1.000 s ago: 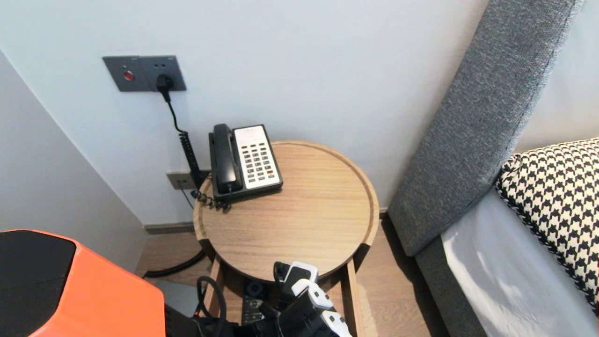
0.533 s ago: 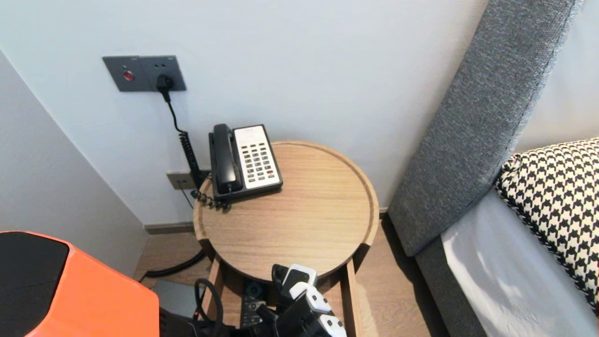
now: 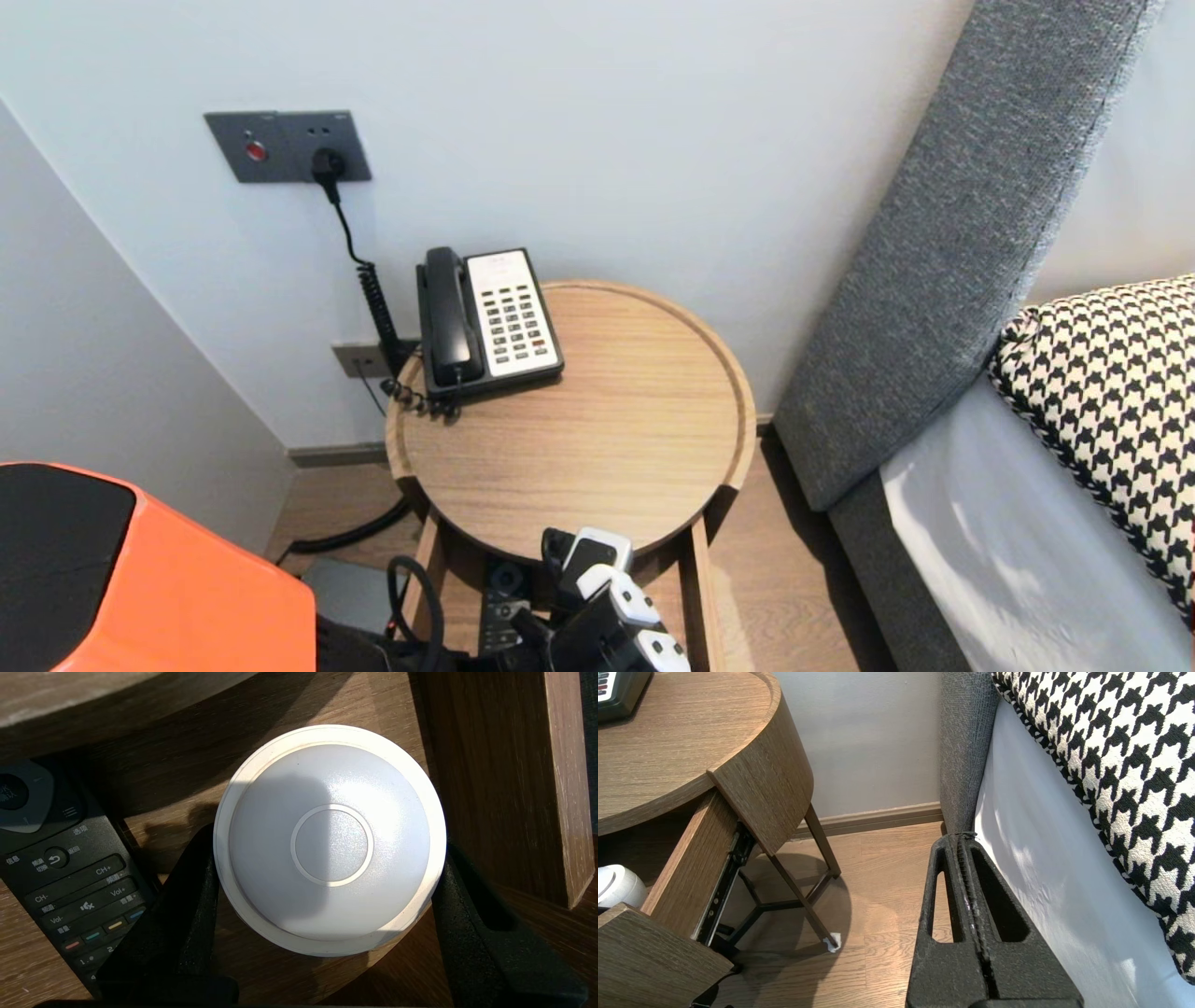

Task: Put the remote controls on the table in the drawer one by one

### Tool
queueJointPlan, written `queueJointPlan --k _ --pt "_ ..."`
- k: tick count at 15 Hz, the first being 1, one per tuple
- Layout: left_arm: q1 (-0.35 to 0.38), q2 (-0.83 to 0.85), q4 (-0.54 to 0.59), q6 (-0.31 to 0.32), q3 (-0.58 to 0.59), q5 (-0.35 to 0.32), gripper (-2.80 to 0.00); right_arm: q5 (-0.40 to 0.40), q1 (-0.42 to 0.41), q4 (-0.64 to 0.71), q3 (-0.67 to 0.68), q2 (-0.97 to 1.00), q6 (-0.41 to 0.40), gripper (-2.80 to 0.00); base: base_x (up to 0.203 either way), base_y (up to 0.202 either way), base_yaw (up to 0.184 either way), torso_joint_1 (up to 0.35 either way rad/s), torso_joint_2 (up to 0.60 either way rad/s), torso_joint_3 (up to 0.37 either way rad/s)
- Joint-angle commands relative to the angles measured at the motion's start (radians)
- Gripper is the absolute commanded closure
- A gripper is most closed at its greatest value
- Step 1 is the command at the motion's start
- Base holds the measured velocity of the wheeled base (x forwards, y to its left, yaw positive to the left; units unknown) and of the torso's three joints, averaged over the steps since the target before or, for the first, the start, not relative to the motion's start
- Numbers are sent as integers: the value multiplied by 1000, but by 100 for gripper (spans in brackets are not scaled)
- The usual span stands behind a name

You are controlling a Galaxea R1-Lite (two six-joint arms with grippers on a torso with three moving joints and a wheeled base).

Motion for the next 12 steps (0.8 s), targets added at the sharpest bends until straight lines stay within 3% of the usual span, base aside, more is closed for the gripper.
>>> queueJointPlan --k 1,2,3,12 --pt "0 2 -2 -5 4 2 0 0 0 -1 28 1 0 0 0 0 0 0 0 0" --pt "0 2 -2 -7 2 2 0 0 0 -1 28 0 0 0 0 0 0 0 0 0" --pt "0 2 -2 -6 1 2 -280 0 0 -1 28 0 0 0 0 0 0 0 0 0" --pt "-15 -27 -2 -5 0 8 -280 0 0 -1 28 1 0 0 0 0 0 0 0 0"
